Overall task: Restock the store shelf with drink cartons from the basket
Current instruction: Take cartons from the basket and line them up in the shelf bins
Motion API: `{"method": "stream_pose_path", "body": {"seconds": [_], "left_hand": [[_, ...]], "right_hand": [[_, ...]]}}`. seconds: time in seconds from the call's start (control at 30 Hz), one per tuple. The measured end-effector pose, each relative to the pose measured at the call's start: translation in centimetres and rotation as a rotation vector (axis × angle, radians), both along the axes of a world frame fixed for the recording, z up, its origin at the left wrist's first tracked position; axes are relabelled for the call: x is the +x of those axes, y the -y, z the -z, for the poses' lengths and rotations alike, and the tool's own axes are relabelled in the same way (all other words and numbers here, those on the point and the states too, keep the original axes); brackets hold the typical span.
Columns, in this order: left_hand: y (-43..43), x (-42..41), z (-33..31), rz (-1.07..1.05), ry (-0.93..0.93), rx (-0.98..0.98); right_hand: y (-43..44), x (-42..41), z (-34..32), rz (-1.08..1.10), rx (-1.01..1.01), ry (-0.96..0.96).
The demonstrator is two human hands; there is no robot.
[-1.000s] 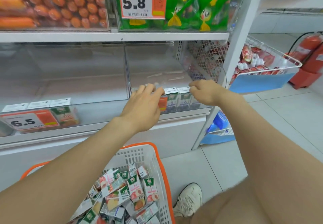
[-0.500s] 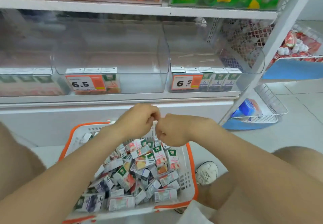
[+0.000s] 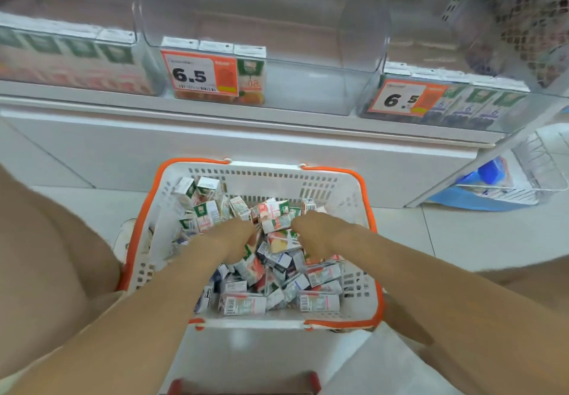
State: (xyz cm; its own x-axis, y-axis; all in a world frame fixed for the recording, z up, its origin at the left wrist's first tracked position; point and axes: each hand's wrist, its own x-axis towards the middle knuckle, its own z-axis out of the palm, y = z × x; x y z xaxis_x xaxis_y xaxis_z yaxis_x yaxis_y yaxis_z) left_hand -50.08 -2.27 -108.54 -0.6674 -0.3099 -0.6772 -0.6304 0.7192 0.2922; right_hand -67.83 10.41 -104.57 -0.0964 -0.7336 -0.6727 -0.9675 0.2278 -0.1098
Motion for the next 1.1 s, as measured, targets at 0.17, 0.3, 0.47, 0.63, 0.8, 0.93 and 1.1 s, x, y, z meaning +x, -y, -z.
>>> {"method": "stream_pose_path", "body": {"seconds": [0.17, 0.3, 0.47, 0.63, 0.8, 0.93, 1.1], "left_hand": [[0.4, 1.7, 3.0, 0.02, 0.042, 0.028], [0.1, 2.1, 4.2, 0.09, -0.009, -0.054], [-0.2, 2.4, 4.8, 0.092, -0.114, -0.144], [0.9, 2.8, 3.5, -0.067, -0.19, -0.028], [2.2, 3.1, 1.3, -0.318, -0.285, 0.17], [3.2, 3.5, 0.0, -0.438, -0.345, 0.217], [3.7, 3.5, -5.8, -0.483, -0.411, 0.202]], "right_hand": [[0.7, 0.1, 3.2, -0.034, -0.076, 0.022], [0.5, 1.5, 5.3, -0.241, -0.117, -0.178], [0.7, 2.3, 6.6, -0.454, -0.167, -0.343], [-0.3, 2.9, 7.6, -0.615, -0.124, -0.423], [0.2, 2.5, 5.8, -0.352, -0.156, -0.145], [1.4, 2.0, 1.7, 0.061, -0.223, 0.204], [2.1, 1.3, -3.8, 0.261, -0.413, 0.27]]}}
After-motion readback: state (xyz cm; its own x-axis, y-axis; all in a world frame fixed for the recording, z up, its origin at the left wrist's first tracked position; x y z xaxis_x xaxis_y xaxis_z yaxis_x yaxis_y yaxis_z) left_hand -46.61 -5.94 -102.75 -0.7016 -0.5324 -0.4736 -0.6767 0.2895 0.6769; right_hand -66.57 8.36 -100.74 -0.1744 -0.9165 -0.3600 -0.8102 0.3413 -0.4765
